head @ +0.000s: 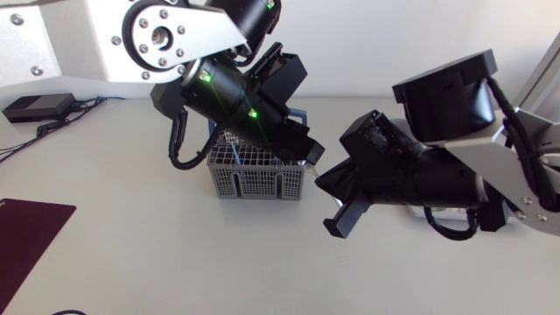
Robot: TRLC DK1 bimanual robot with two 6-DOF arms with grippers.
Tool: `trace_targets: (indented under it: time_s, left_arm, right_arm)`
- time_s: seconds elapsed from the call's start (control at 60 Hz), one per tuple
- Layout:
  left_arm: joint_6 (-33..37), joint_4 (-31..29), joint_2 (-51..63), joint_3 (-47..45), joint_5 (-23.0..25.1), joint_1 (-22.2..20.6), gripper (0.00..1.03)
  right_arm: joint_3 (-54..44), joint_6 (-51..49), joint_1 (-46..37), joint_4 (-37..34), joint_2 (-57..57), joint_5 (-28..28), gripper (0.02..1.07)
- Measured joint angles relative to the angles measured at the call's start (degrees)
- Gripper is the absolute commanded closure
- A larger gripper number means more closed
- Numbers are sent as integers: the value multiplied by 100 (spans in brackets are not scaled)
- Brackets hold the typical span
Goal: Transfer all utensils from the basket to the drawer tray.
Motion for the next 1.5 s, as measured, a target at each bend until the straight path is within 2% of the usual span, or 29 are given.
trace_targets:
  time_s: [0.067,0.117,0.217,0.283,0.4,0.533,0.683,0.917,1.317,1.5]
  left_arm:
    - [0,0,2,26,0,26,59]
    - [-2,0,2,76,0,72,45]
    - [-22,7,0,151,-2,179,43]
    - [-24,20,-2,177,-2,240,34]
    - [-24,157,-59,179,0,407,34]
    - [-20,361,-177,190,-2,737,34]
    - [50,590,-216,188,-101,1001,34]
    - [409,994,-195,-149,-273,1003,34]
    - [1268,1961,-168,-1139,-846,876,34]
    - [1456,2114,-168,-1364,-914,911,34]
  right_arm:
    - [-2,-20,24,-13,17,-76,97]
    - [-4,-42,35,-31,26,-111,97]
    - [-7,-85,33,-83,26,-179,97]
    - [-7,-140,33,-177,26,-234,97]
    - [-37,-330,-142,-409,13,-540,97]
    - [-83,-850,-811,-811,-138,-1027,96]
    - [-116,-1860,-1851,-1270,-321,-1572,95]
    - [-245,-3711,-3508,-1777,-219,-2006,95]
    - [-162,-6913,-6017,-1971,1161,-2037,95]
    - [485,-7862,-6894,-1539,2310,-1827,96]
